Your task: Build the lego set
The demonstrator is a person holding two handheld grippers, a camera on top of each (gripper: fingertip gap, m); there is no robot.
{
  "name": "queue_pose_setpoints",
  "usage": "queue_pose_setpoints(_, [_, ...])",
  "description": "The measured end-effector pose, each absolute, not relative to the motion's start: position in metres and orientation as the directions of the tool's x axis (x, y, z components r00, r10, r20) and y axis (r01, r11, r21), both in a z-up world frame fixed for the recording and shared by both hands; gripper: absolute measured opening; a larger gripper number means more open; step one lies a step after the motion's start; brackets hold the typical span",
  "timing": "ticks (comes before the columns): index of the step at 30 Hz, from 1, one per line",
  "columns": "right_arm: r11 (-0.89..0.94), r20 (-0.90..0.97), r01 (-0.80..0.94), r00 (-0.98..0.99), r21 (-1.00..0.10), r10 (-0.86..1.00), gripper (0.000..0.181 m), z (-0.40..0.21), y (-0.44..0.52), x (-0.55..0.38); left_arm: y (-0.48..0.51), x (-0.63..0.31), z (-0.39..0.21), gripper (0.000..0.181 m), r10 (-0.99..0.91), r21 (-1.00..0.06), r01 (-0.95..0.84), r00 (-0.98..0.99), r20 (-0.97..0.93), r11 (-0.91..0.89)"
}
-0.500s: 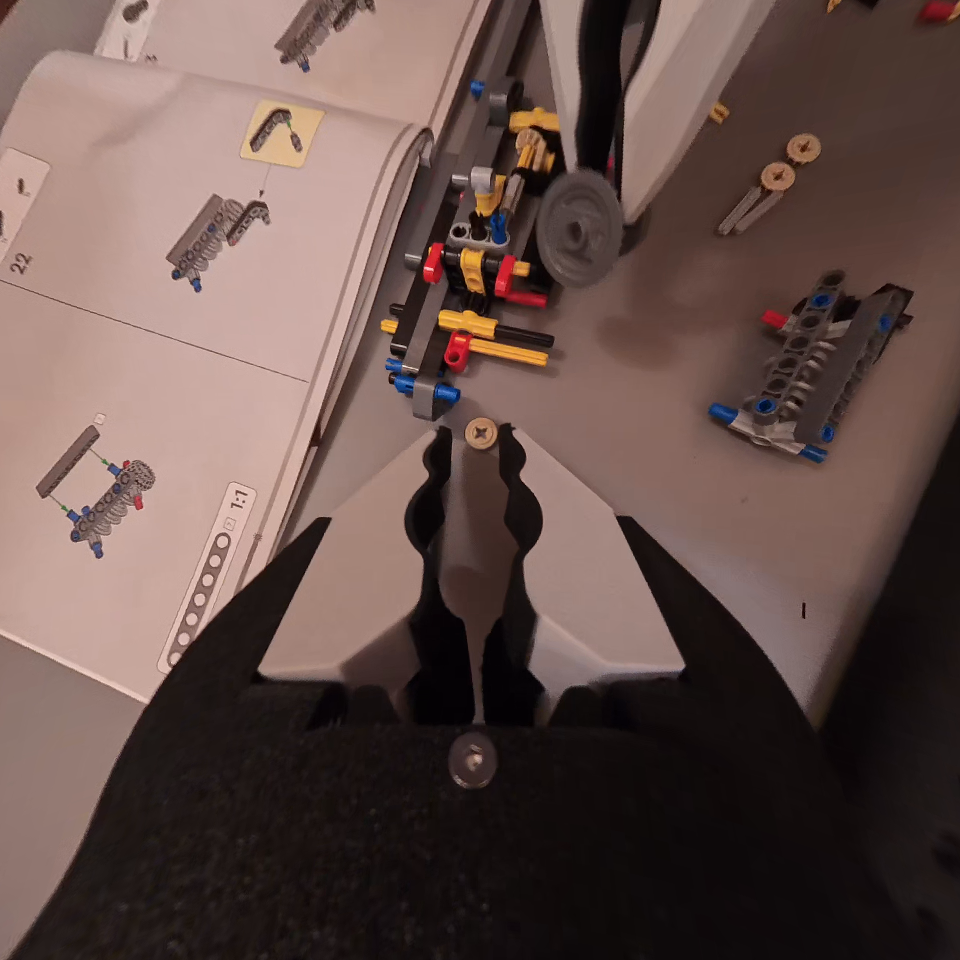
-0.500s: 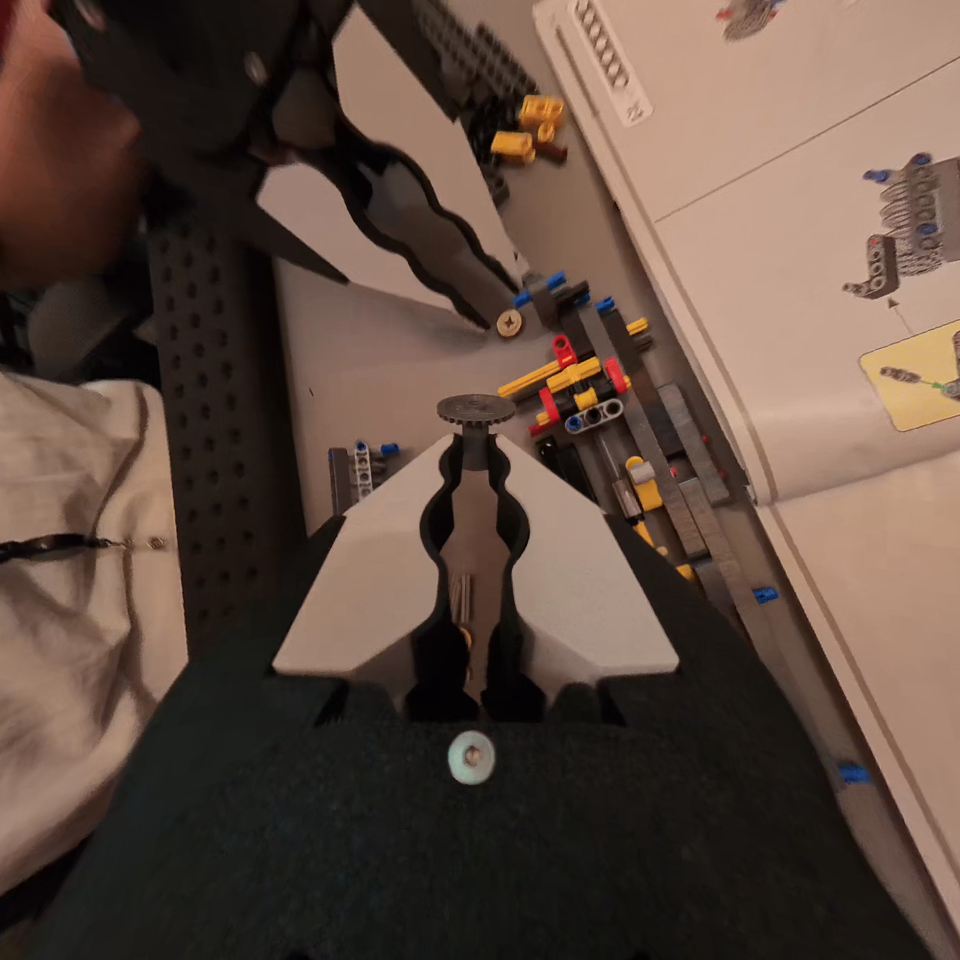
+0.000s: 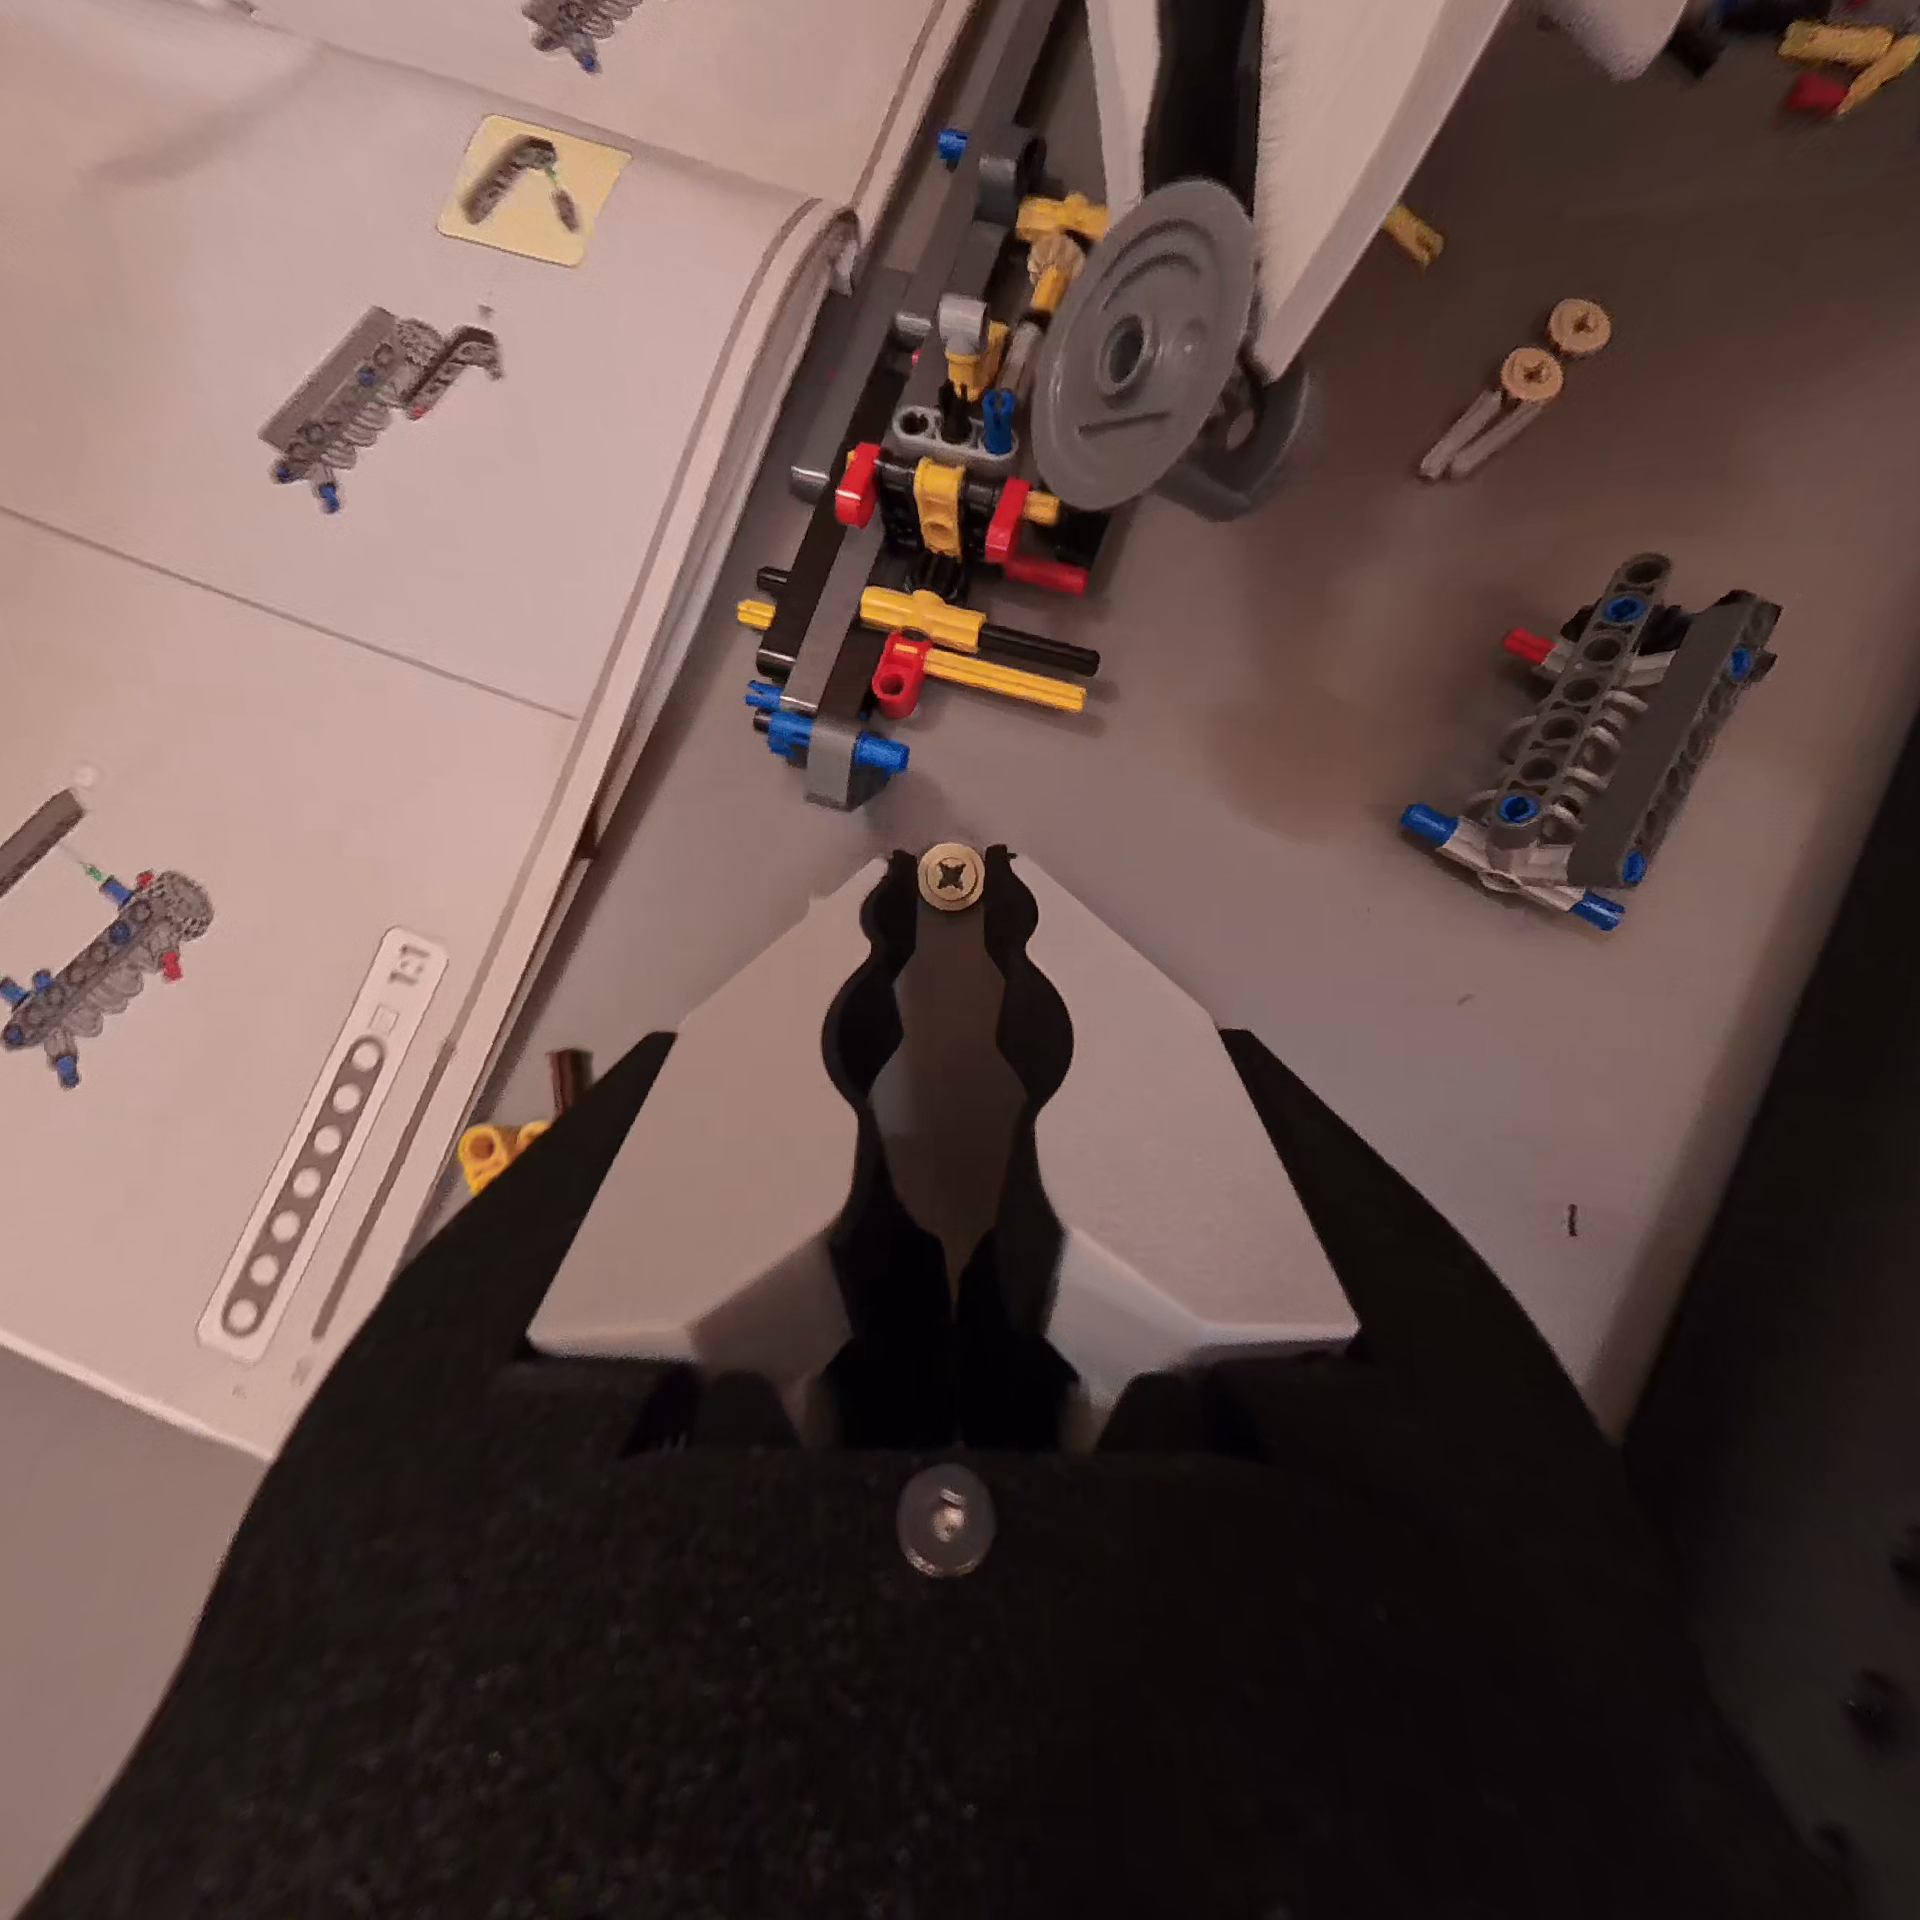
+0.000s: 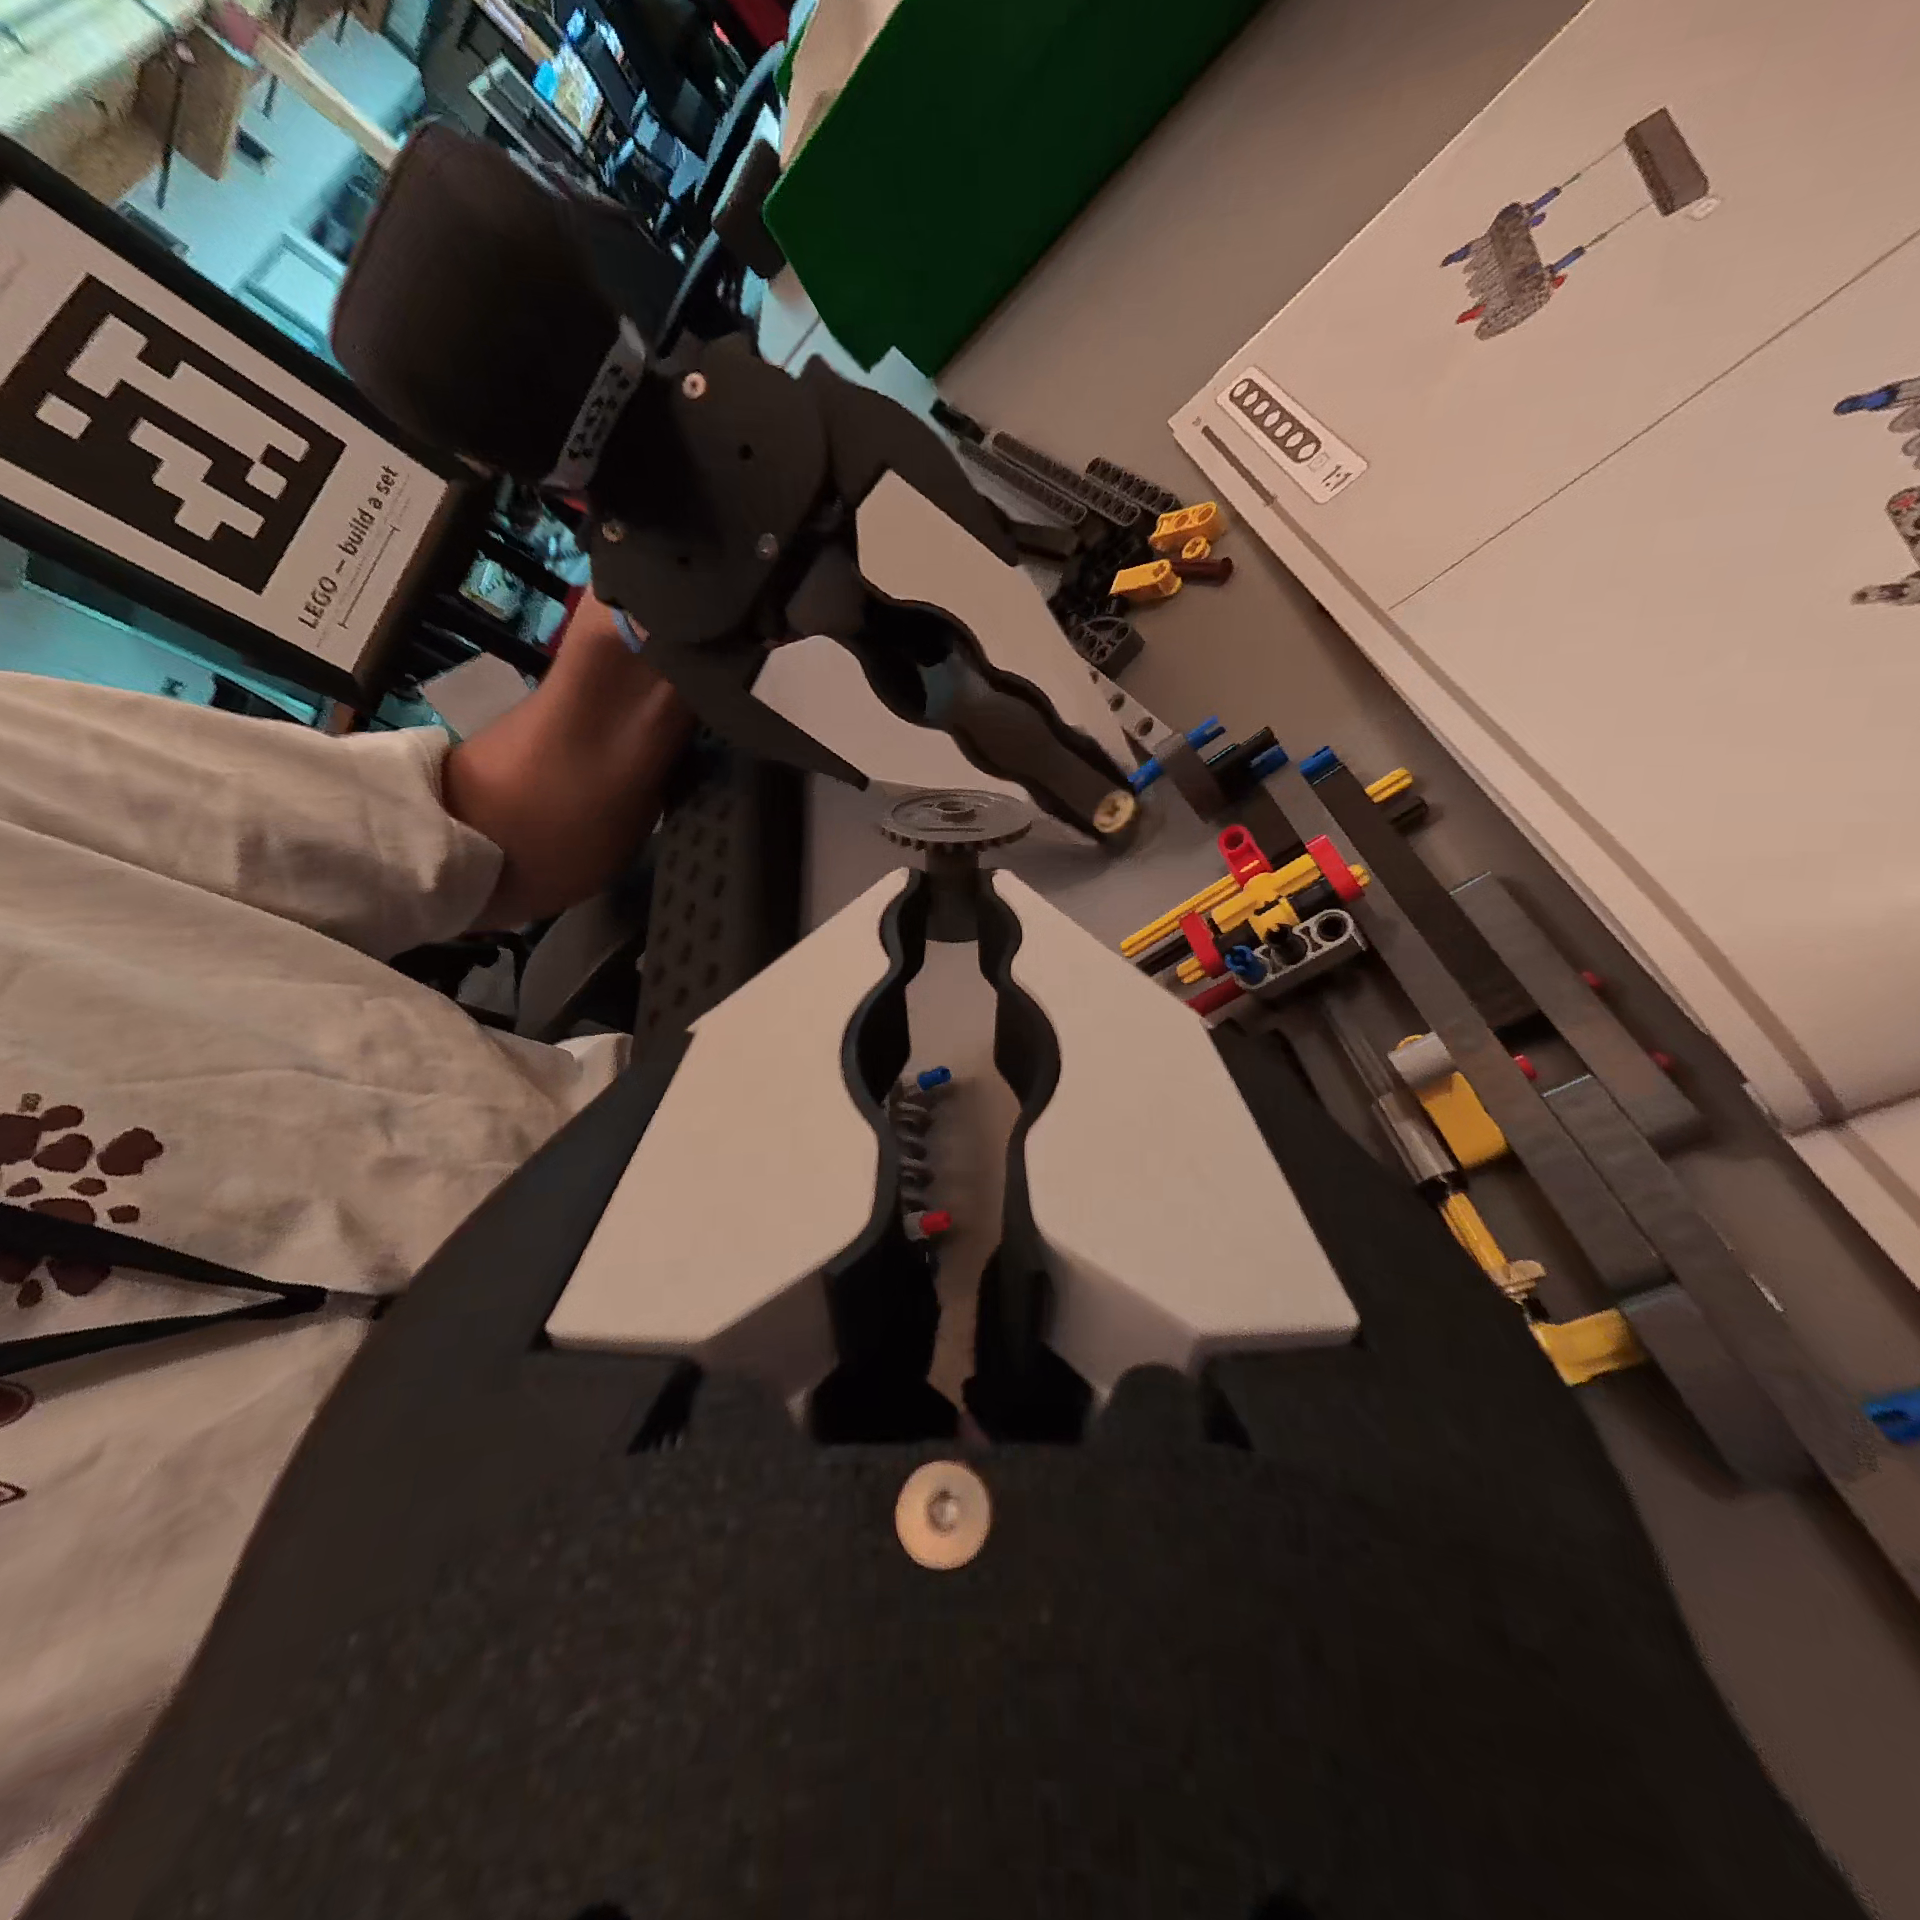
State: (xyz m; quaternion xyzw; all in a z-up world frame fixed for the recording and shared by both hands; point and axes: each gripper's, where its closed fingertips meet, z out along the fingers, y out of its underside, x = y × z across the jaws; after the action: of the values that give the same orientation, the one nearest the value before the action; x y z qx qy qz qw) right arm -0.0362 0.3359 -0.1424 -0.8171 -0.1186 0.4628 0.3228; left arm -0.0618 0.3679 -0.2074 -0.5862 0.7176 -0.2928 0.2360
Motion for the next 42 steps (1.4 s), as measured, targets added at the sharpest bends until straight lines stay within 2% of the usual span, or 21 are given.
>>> queue_pose_setpoints(3, [-0.773,-0.776,-0.245,0.446,-0.585,0.446,0.008,-0.128,0.342,-0.035,0.361,-0.061,-0.158,0.011,-0.981,-0.858,-0.511,-0.131,0.141,-0.055])
queue_pose_setpoints(5, [-0.784,-0.805,-0.278,0.416,-0.555,0.423,0.008,-0.127,0.343,-0.035,0.357,-0.063,-0.118,0.011,-0.947,-0.911,-0.323,-0.102,0.305,-0.258])
queue_pose_setpoints(7, [-0.816,-0.768,-0.193,0.504,-0.545,0.394,0.008,-0.146,0.34,-0.035,0.353,-0.07,-0.099,0.011,-0.903,-0.897,-0.222,-0.116,0.414,-0.382])
queue_pose_setpoints(10, [-0.802,-0.593,0.073,0.635,-0.592,0.495,0.009,-0.161,0.323,-0.041,0.341,-0.082,-0.097,0.011,-0.87,-0.872,-0.211,-0.135,0.474,-0.442])
queue_pose_setpoints(12, [-0.77,-0.533,0.16,0.635,-0.617,0.559,0.009,-0.152,0.316,-0.046,0.334,-0.088,-0.098,0.011,-0.871,-0.871,-0.214,-0.126,0.474,-0.443])
queue_pose_setpoints(14, [-0.749,-0.649,0.022,0.483,-0.662,0.587,0.008,-0.117,0.316,-0.062,0.327,-0.091,-0.096,0.011,-0.876,-0.877,-0.206,-0.133,0.464,-0.434])
queue_pose_setpoints(16, [-0.772,-0.759,-0.138,0.355,-0.62,0.546,0.008,-0.096,0.324,-0.066,0.324,-0.092,-0.093,0.011,-0.882,-0.887,-0.182,-0.14,0.45,-0.424])
queue_pose_setpoints(20, [-0.754,-0.796,-0.259,0.242,-0.603,0.554,0.008,-0.084,0.33,-0.08,0.322,-0.093,-0.084,0.012,-0.851,-0.863,-0.121,-0.149,0.504,-0.49])
queue_pose_setpoints(22, [-0.759,-0.769,-0.199,0.345,-0.62,0.538,0.008,-0.103,0.332,-0.081,0.324,-0.096,-0.088,0.011,-0.86,-0.866,-0.126,-0.117,0.497,-0.484])
queue_pose_setpoints(25, [-0.74,-0.599,0.025,0.57,-0.672,0.563,0.008,-0.152,0.333,-0.073,0.33,-0.104,-0.105,0.011,-0.912,-0.897,-0.195,-0.029,0.409,-0.397])
queue_pose_setpoints(29, [-0.711,-0.491,0.167,0.616,-0.683,0.616,0.009,-0.174,0.33,-0.068,0.328,-0.111,-0.111,0.011,-0.933,-0.908,-0.241,-0.03,0.36,-0.343])
queue_pose_setpoints(33, [-0.688,-0.36,0.328,0.663,-0.648,0.656,0.009,-0.196,0.322,-0.059,0.324,-0.113,-0.117,0.011,-0.934,-0.9,-0.292,-0.05,0.353,-0.324])
queue_pose_setpoints(42, [-0.699,-0.304,0.384,0.7,-0.603,0.646,0.012,-0.204,0.301,-0.036,0.316,-0.112,-0.12,0.012,-0.943,-0.905,-0.327,-0.094,0.319,-0.273])
